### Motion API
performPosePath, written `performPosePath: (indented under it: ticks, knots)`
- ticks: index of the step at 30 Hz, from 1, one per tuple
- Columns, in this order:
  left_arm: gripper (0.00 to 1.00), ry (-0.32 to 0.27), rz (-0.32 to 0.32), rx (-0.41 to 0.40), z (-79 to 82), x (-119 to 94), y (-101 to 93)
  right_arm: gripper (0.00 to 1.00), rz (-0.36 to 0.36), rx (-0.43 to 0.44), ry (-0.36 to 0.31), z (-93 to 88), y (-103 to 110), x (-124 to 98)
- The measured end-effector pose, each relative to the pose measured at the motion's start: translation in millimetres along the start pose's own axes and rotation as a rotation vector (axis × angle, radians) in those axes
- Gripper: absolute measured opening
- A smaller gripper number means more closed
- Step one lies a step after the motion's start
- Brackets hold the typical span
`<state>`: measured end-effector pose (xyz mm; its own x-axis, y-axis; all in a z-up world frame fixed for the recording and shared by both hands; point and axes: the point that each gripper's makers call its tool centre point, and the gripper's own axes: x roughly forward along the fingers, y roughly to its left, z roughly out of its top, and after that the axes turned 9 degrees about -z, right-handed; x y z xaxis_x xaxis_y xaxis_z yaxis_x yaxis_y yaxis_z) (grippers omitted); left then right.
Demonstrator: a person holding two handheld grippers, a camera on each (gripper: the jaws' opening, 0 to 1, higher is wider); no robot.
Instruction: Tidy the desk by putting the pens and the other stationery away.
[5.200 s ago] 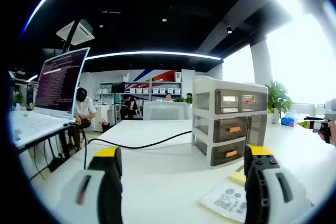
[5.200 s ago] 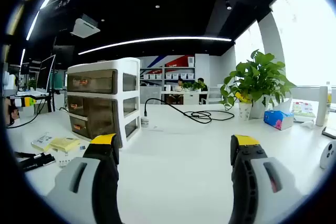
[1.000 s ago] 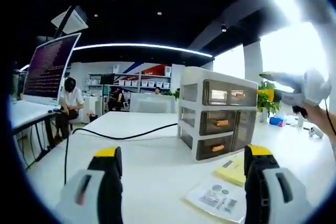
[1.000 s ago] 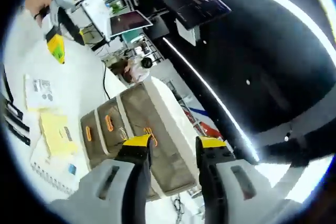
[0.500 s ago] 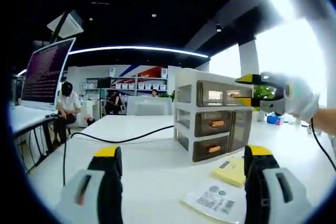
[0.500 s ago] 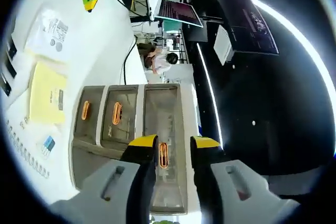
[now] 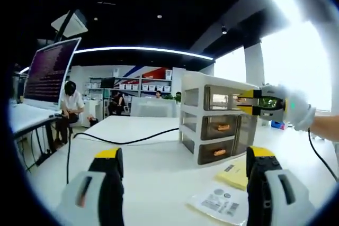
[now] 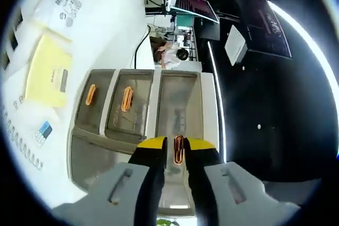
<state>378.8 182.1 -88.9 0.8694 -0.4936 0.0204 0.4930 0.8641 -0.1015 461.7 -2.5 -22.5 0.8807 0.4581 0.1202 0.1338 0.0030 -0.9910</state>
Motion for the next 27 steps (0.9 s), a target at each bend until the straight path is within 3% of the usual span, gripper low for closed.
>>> performPosePath:
  ticks: [4, 8, 14, 16, 21, 27]
  knots:
    - [0.97, -0.001, -0.016, -0.012, -1.1, 2, -4.4, 0.12, 0.064, -0.014, -0.004, -0.4, 0, 3]
    - [0.97, 0.011, -0.01, 0.005, -3.2, 3, -3.1, 0.11, 0.079, -0.014, 0.007, 0.0, 0, 1]
    - [0.97, 0.008, -0.008, 0.002, -2.4, 2, -2.4, 0.11, 0.066, -0.009, 0.019, 5.2, 0, -8]
    - [0.97, 0.01, -0.008, 0.002, -3.1, 2, -2.5, 0.11, 0.051, 0.031, 0.002, 12.3, -3, -18]
    - [0.97, 0.005, -0.016, -0.001, -1.8, 2, -5.2, 0.11, 0.019, 0.003, -0.024, 25.8, -6, -44]
    - [0.97, 0.014, -0.021, 0.008, -4.2, 4, -7.3, 0.11, 0.007, 0.018, -0.036, 31.2, -7, -54]
